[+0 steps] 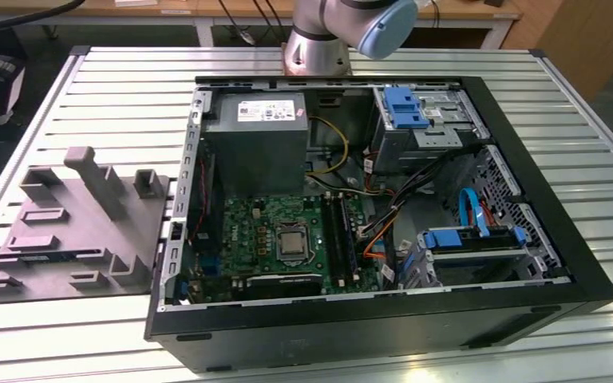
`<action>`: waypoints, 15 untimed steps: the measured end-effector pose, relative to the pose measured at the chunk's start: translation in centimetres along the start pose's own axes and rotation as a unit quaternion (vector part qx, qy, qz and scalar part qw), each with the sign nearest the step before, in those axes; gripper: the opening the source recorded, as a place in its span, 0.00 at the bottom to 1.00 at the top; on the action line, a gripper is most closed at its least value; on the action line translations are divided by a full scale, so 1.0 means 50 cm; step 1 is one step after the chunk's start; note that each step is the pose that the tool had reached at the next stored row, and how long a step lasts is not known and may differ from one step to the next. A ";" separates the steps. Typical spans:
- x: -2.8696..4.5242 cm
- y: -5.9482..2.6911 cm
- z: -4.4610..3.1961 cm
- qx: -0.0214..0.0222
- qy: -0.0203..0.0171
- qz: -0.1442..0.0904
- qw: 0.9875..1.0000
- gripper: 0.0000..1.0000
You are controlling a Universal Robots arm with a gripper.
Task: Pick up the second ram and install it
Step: 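Reach for the second ram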
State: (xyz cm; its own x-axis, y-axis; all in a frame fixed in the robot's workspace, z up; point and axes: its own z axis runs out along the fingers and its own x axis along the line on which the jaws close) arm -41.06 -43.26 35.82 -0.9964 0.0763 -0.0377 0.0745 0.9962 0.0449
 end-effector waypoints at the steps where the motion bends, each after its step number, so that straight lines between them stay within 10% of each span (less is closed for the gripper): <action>1: 0.000 -0.004 0.002 0.000 0.000 0.000 1.000 0.10; 15: 0.006 -0.052 0.026 0.000 0.000 0.000 1.000 0.10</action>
State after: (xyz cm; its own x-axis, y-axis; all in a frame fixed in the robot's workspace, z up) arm -41.50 -45.76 34.37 -0.9964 0.0762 -0.0379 0.0745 0.9962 0.0450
